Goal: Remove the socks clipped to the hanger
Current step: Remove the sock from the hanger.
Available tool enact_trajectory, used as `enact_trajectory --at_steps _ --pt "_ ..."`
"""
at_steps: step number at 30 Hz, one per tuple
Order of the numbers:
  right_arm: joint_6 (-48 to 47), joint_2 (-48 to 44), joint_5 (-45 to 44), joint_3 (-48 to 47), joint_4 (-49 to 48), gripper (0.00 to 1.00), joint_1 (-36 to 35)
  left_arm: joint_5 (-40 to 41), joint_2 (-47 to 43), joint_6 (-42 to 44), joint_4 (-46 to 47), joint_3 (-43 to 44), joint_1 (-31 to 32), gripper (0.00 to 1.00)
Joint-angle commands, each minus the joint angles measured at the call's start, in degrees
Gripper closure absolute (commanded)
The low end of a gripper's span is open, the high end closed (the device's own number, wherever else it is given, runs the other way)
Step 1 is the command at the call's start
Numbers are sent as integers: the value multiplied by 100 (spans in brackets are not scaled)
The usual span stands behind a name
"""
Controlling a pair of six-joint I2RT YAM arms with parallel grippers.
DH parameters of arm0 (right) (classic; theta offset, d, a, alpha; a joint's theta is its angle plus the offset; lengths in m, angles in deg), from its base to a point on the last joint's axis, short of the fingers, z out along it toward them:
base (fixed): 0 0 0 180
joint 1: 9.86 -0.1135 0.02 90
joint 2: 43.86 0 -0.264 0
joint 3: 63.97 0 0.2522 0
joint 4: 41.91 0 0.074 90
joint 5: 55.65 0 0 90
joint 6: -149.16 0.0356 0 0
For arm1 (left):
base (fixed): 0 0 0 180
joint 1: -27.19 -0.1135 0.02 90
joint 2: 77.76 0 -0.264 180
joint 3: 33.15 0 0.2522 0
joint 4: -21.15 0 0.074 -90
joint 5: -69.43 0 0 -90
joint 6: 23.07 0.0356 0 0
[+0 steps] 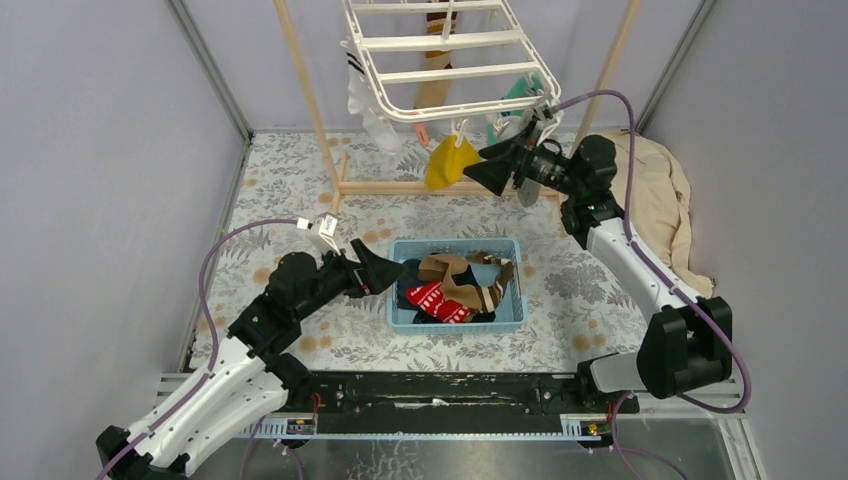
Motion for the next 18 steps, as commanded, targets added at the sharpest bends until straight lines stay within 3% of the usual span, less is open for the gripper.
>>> enact_trajectory --at_steps 1,7,15,18 --pt "-362 141 -119 -500 94 4 -438 -143 -111 -24 10 141 -11 1" --pt "304 523 -26 -548 -779 16 -865 -146 -158 -7 -30 157 -12 1" --pt "191 671 -1104 -598 -533 54 -1095 -115 -311 35 -234 263 -11 1" --pt "239 762 -1160 -702 -537 63 -1175 -94 -336 59 -295 302 -10 1"
